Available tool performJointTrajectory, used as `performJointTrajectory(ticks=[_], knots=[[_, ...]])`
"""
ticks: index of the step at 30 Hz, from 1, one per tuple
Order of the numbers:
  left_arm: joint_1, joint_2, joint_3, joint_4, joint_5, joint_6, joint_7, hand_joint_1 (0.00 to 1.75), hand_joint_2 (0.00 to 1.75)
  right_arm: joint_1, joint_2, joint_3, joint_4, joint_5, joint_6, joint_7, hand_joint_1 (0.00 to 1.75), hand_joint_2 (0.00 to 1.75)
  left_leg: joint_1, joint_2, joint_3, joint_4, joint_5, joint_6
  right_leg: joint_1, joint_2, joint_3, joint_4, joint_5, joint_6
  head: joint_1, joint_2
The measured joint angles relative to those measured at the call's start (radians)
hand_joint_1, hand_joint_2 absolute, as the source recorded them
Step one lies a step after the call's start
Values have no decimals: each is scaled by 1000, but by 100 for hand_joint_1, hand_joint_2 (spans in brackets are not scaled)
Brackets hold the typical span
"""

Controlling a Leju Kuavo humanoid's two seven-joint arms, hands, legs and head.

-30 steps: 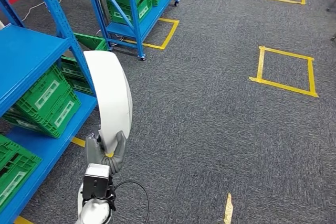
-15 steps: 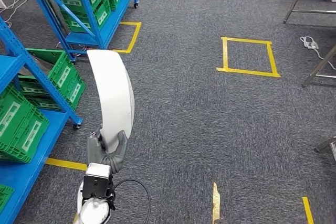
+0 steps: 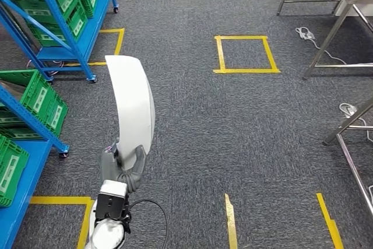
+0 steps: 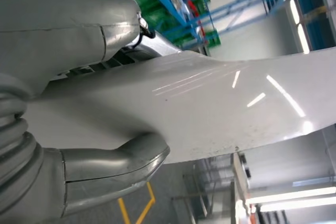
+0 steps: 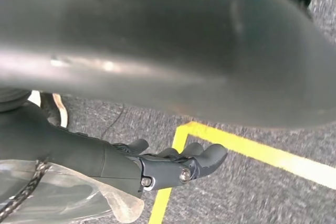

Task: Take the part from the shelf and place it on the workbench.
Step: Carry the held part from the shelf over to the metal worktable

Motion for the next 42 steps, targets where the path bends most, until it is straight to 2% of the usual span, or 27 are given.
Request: performJointTrajectory(ticks=[2, 4, 6, 7, 8, 9, 10, 11, 13, 15, 17, 18, 20, 22, 23, 24, 25, 27, 29, 30, 33, 35, 37, 39, 40, 41, 42], knots=[[-1, 0, 0, 0, -1, 0, 0, 175, 175, 1, -1, 0, 0, 1, 0, 1, 0, 0, 2, 14, 5, 1, -5, -11, -1, 24, -1, 0, 3, -14, 0, 0], [-2, 0, -1, -1, -2, 0, 0, 175, 175, 2, -1, 0, 0, 3, 0, 2, 0, 0, 7, -11, -3, 34, -34, -21, -5, 47, 2, -4, 6, -25, -4, 0], [-1, 1, -1, -1, -3, -1, 2, 175, 175, 1, -1, 0, 0, 4, 0, 2, 0, 0, 9, -59, -48, 143, -95, -25, -6, 70, 3, -5, 8, -34, -9, 0], [1, 3, -1, 0, -4, -1, 3, 175, 175, 0, -1, 0, 0, 5, 0, 2, 0, 0, 9, -72, -81, 211, -124, -25, -5, 83, 3, -4, 8, -36, -10, 0], [3, 4, -1, 0, -4, -2, 4, 175, 175, 1, -1, 0, 0, 6, 0, 2, 0, 0, 9, -78, -107, 264, -139, -24, -4, 97, 3, -3, 9, -37, -10, 0], [4, 6, -1, 0, -4, -3, 6, 175, 175, 1, -1, 0, 0, 7, 1, 2, 0, 0, 9, -81, -120, 285, -134, -23, -3, 111, 3, -2, 8, -38, -10, 0], [5, 7, 0, 0, -5, -4, 7, 175, 175, 2, -1, 0, 0, 7, 0, 2, 0, 0, 9, -83, -117, 269, -110, -20, -3, 126, 4, -1, 8, -38, -10, 0], [5, 7, 0, -1, -5, -6, 9, 175, 175, 3, -1, 0, 0, 8, 0, 2, 0, 0, 9, -90, -97, 217, -72, -16, -3, 140, 5, 0, 8, -37, -10, 0], [6, 7, -1, -1, -5, -8, 9, 175, 175, 2, -1, 0, 0, 10, 0, 2, 0, 0, 12, -134, -45, 90, -9, -6, -3, 167, 1, 5, 7, -33, -10, 0], [8, 8, 0, -1, -6, -9, 10, 175, 175, 1, -1, 0, 0, 12, -1, 3, 0, 0, 12, -168, -23, 29, 4, 0, -6, 187, -10, 10, 9, -22, -10, 0], [10, 6, 0, -1, -6, -9, 11, 175, 175, 4, -1, 0, 0, 12, -1, 3, 0, 0, 10, -156, -23, 22, 3, 5, -11, 203, -21, 9, 12, -7, -10, 0], [10, 5, 0, -1, -6, -10, 11, 175, 175, 7, -1, 0, 0, 12, -2, 3, 0, 0, 11, -146, -21, 18, 6, 10, -11, 192, -26, 13, 9, -1, -9, 0], [11, 2, 0, -3, -7, -10, 11, 175, 175, 9, -2, 0, 0, 12, -3, 3, 0, 0, 14, -121, -17, 9, 10, 21, -7, 140, -57, 68, -25, 9, -2, 0], [14, 1, 1, -4, -7, -9, 11, 175, 175, 6, -2, 0, 0, 12, -3, 3, 0, 0, 12, -93, -18, 9, 9, 26, -6, 92, -117, 195, -89, 16, 3, 0], [15, 1, 2, -4, -7, -9, 12, 175, 175, 5, -2, 0, 0, 12, -3, 3, 0, 0, 11, -77, -18, 9, 9, 26, -7, 84, -146, 256, -113, 19, 3, 0], [16, 1, 2, -4, -8, -10, 13, 175, 175, 5, -2, 0, 0, 12, -3, 4, 0, 0, 11, -63, -19, 9, 8, 26, -7, 81, -159, 286, -118, 21, 4, 0], [16, 1, 2, -4, -7, -10, 15, 175, 175, 6, -2, -1, 0, 12, -2, 4, 0, 0, 11, -50, -18, 9, 8, 26, -8, 78, -152, 278, -105, 21, 4, 0], [16, 1, 2, -4, -6, -10, 19, 175, 175, 8, -2, -1, 0, 12, 0, 4, 0, 0, 10, -28, -16, 10, 5, 22, -6, 53, -82, 157, -45, 16, 5, 0], [16, 1, 2, -4, -5, -10, 21, 175, 175, 5, -3, -1, 0, 12, 1, 4, 0, 0, 5, -10, -12, 11, 1, 14, 2, 11, -12, 36, -10, 2, 4, 0], [16, 1, 2, -4, -5, -10, 22, 175, 175, 2, -3, -1, 0, 12, 2, 4, 0, 0, 3, -1, -10, 12, 0, 9, 6, 0, 4, 9, -6, -6, 4, 0], [15, 1, 2, -4, -6, -10, 28, 175, 175, 3, -3, -1, 0, 12, 3, 5, 0, 0, 3, 19, -4, 12, -5, -7, 6, 27, 3, 2, -3, -25, 2, 0], [14, 1, 2, -5, -9, -10, 30, 175, 175, 5, -4, -2, 0, 12, 4, 7, 0, 0, 7, -14, -16, 53, -39, -18, 1, 49, 7, -4, 3, -36, -3, 0], [17, 3, 3, -6, -12, -10, 33, 175, 175, 3, -4, -3, 0, 13, 5, 10, 0, 0, 9, -64, -65, 171, -105, -23, -2, 72, 10, -5, 6, -43, -9, 0], [21, 6, 3, -6, -12, -8, 37, 175, 175, 3, -4, -3, 0, 15, 6, 14, 0, 0, 8, -81, -116, 280, -144, -22, 0, 98, 10, -4, 5, -45, -10, 0], [22, 7, 3, -6, -12, -7, 38, 175, 175, 4, -4, -4, 0, 16, 5, 15, 0, 0, 7, -83, -122, 289, -134, -21, 0, 111, 10, -3, 5, -45, -10, 0], [23, 8, 3, -6, -13, -6, 38, 175, 175, 5, -4, -4, 0, 17, 4, 15, 0, 0, 7, -86, -112, 262, -105, -18, 1, 125, 11, -1, 5, -45, -10, 0], [23, 8, 3, -6, -13, -5, 38, 175, 175, 6, -4, -4, 0, 18, 3, 15, 0, 0, 7, -94, -86, 199, -63, -13, 1, 138, 13, 0, 4, -44, -10, 0]])
